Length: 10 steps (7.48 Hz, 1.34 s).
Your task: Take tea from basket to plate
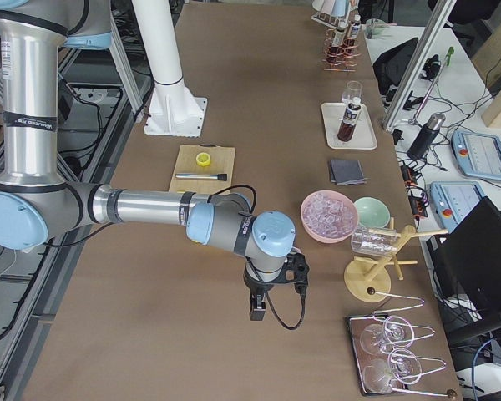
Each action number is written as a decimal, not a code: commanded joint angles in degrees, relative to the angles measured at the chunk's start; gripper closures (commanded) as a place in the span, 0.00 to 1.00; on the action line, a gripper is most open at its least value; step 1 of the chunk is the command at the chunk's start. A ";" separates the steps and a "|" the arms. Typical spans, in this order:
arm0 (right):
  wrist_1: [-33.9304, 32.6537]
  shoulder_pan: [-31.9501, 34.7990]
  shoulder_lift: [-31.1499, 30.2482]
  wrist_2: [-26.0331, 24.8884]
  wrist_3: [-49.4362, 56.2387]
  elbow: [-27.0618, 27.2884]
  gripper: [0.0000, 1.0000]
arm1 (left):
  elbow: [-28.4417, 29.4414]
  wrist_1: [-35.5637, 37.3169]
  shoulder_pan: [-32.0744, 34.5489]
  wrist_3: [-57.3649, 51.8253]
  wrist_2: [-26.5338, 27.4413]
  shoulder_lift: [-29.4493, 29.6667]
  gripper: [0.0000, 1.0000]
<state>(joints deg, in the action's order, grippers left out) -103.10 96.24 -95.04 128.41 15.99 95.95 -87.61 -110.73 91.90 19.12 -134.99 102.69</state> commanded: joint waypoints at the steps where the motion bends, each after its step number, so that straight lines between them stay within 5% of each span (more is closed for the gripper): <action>1: 0.00 0.08 0.03 0.00 0.00 -0.06 0.00 | 4.28 6.83 1.44 0.04 -10.88 -3.00 0.02; 5: 0.00 0.08 -0.23 0.00 -0.09 -0.41 0.00 | 5.78 12.09 -1.27 -5.79 -10.65 -3.46 0.02; 10: -0.09 0.08 -0.58 0.09 -0.09 -0.41 0.00 | -2.19 23.92 -2.51 -17.50 -3.96 -7.50 0.02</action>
<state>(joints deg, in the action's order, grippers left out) -103.10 96.25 -95.61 128.45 15.91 95.65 -86.47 -93.30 89.78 6.08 -139.71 95.55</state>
